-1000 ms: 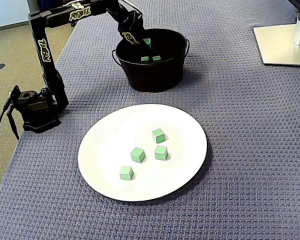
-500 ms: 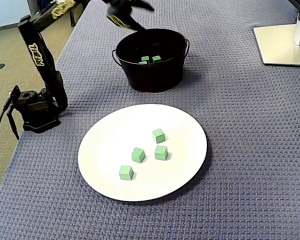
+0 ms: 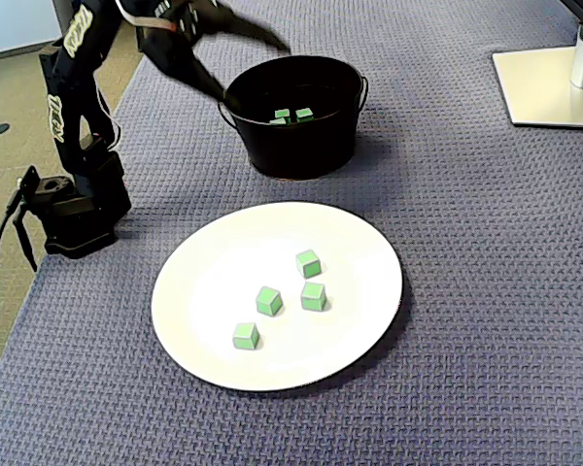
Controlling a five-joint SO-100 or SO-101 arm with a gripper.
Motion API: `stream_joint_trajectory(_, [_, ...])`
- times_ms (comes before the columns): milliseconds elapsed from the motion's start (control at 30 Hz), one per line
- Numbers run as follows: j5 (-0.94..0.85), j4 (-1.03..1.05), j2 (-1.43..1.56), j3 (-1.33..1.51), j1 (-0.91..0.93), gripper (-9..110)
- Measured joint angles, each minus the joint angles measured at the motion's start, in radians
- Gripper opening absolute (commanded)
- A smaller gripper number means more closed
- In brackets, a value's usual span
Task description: Pick up the items on the white plate and put them in the black container.
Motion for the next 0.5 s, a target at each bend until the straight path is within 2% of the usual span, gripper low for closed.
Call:
stream_joint_trajectory(267, [0.135, -0.078, -0.272, 0.121, 0.048, 37])
stream_joint_trajectory(500, [0.176, -0.029, -0.445, 0.121, 0.046, 37])
